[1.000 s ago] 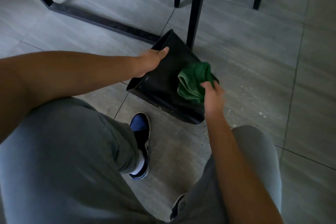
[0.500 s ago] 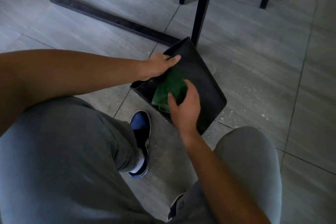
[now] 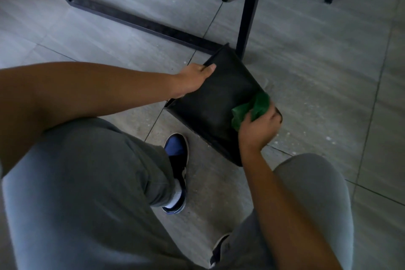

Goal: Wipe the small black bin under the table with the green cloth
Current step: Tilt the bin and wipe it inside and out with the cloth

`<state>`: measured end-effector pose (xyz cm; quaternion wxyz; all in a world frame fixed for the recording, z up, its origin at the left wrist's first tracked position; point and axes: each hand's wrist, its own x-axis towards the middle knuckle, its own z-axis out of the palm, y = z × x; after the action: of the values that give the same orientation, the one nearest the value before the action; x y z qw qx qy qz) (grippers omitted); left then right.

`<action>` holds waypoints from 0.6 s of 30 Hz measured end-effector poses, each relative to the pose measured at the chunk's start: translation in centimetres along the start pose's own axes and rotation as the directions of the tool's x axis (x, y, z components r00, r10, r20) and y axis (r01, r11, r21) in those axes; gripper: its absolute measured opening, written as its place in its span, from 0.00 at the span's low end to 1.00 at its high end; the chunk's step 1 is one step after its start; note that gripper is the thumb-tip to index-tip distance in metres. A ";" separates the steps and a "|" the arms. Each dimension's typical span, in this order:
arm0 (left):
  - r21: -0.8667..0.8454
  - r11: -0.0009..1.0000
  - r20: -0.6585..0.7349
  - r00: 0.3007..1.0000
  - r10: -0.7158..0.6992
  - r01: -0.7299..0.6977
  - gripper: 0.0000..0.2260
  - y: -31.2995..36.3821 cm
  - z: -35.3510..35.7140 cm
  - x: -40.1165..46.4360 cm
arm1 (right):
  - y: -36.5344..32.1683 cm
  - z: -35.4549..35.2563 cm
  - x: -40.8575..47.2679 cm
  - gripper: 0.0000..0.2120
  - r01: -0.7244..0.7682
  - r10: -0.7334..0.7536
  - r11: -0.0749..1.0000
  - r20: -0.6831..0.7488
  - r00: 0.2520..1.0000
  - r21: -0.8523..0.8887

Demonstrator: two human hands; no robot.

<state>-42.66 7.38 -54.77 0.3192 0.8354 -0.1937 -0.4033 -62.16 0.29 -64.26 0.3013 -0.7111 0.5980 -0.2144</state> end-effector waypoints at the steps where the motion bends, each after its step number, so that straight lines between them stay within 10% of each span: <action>1: -0.006 1.000 0.000 1.000 0.002 -0.002 0.25 0.3 0.2 0.0 | -1.7 -0.2 -2.0 0.34 0.105 -0.105 0.994 0.054 0.993 0.001; 7: -0.027 0.999 0.000 1.000 0.019 -0.019 0.22 0.7 0.8 0.0 | -4.0 1.9 -3.9 0.31 0.601 -0.596 0.799 0.119 0.794 -0.016; 13: -0.043 0.998 -0.042 0.998 -0.037 0.035 0.23 -1.6 -0.3 -0.1 | 2.6 0.3 4.0 0.29 -0.063 0.059 0.996 -0.073 0.996 -0.055; 18: -0.012 1.000 -0.093 0.996 0.003 -0.005 0.21 -0.8 0.7 0.1 | -4.3 0.4 -6.5 0.36 0.489 -0.489 0.871 0.207 0.847 0.057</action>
<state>-43.13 7.61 -55.72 0.3339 0.8508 -0.1778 -0.3647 -60.01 7.15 -61.26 0.3003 -0.8583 0.3611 -0.2066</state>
